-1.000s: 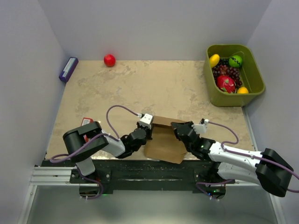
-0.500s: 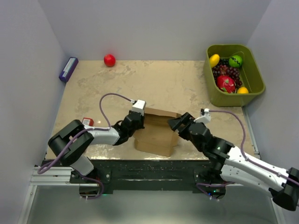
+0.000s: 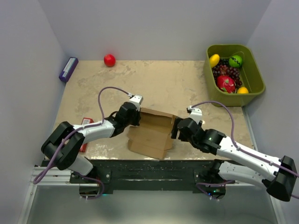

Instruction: Fold the paper box

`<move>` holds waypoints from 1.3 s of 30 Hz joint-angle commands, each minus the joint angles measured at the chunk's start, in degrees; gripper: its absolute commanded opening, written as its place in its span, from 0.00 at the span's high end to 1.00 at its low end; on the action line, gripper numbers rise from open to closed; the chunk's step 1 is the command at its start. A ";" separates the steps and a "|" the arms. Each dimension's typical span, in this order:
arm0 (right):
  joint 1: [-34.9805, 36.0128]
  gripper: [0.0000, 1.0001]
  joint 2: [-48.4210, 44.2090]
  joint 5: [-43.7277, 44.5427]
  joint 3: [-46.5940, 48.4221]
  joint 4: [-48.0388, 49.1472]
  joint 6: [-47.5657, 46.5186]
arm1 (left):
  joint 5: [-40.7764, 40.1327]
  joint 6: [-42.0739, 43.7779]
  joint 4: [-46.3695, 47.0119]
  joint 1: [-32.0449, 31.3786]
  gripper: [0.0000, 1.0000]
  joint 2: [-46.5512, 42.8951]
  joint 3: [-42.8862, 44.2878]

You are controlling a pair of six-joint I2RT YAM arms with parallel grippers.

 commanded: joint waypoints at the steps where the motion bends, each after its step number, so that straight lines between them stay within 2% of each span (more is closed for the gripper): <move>1: 0.41 0.18 1.38 4.88 0.33 -2.12 -1.06 | 2.43 1.45 -2.10 0.64 1.00 -2.65 2.28; 11: 0.41 0.19 2.52 7.27 -4.50 6.22 -1.06 | 2.26 2.50 -3.86 0.91 1.00 -5.11 2.19; 14: 0.32 0.22 4.19 7.53 -5.20 8.59 -0.27 | 2.26 2.68 -4.13 0.82 1.00 -5.55 1.84; 16: 0.32 0.28 4.81 8.49 -5.47 9.65 -0.18 | 2.87 2.85 -3.86 0.91 1.00 -5.90 1.58; 17: 0.32 0.32 5.07 8.67 -5.56 9.91 -0.27 | 3.31 3.03 -3.34 0.82 1.00 -6.25 1.49; 18: 0.41 0.44 5.51 8.93 -5.64 10.18 -0.53 | 3.75 3.20 -3.16 0.91 1.00 -6.43 1.23; 20: 0.41 0.57 5.87 9.11 -5.12 10.01 -0.88 | 4.10 3.82 -2.55 0.82 1.00 -6.61 1.05; 21: 0.32 0.72 6.13 9.20 -4.94 9.74 -0.97 | 4.19 3.99 -2.54 0.82 1.00 -6.61 0.88; 23: 0.41 0.89 6.22 9.29 -4.59 9.57 -1.58 | 3.49 4.00 -2.28 0.82 1.00 -6.52 0.79; 25: 0.32 1.00 6.39 8.67 -4.59 9.65 -1.68 | 1.56 3.56 -2.19 0.91 1.00 -6.26 0.79; 39: 0.41 1.00 4.11 3.84 -6.00 13.61 -1.68 | -13.82 2.68 -0.35 0.82 1.00 -3.88 2.02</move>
